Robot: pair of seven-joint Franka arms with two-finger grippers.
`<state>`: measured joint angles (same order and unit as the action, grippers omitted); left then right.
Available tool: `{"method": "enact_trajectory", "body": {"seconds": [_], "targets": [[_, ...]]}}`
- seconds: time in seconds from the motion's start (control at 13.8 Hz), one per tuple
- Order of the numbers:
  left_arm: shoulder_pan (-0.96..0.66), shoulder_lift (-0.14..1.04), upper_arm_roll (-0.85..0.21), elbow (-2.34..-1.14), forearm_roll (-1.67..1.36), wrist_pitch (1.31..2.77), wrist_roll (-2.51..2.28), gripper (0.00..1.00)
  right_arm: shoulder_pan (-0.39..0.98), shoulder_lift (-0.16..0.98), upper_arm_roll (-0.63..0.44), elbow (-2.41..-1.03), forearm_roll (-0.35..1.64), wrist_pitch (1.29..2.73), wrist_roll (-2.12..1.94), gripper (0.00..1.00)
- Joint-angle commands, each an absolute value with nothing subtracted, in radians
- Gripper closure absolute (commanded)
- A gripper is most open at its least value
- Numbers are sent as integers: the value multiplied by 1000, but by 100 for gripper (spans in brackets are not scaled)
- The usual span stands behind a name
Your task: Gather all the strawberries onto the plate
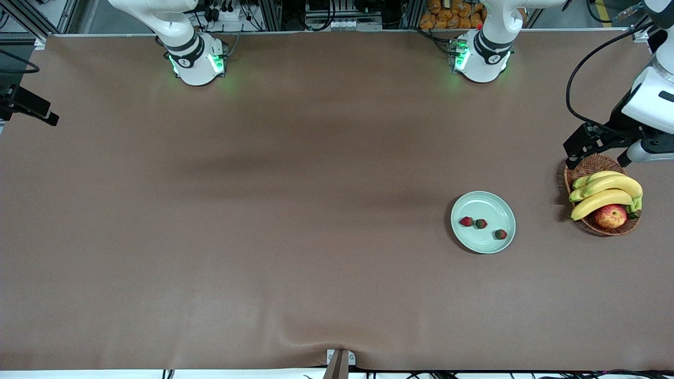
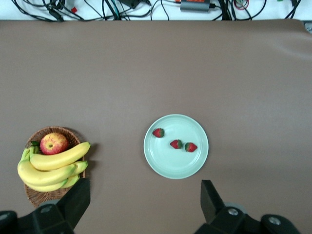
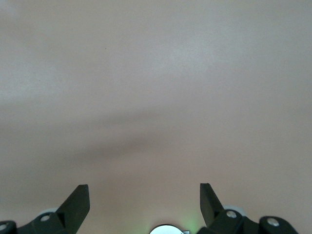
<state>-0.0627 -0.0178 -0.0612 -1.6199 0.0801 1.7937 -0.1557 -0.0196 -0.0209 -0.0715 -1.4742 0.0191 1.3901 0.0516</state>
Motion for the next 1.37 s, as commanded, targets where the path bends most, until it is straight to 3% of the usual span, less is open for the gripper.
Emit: {"method": "enact_trajectory", "body": {"seconds": [0.0, 1.3], "targets": [[-74, -18, -52, -1592, 58, 1720, -144, 0, -23, -14, -66, -1454, 9, 1378, 69, 0], [-80, -9, -52, -1600, -9, 1641, -181, 0, -21, -14, -64, -1454, 9, 1378, 69, 0]]}}
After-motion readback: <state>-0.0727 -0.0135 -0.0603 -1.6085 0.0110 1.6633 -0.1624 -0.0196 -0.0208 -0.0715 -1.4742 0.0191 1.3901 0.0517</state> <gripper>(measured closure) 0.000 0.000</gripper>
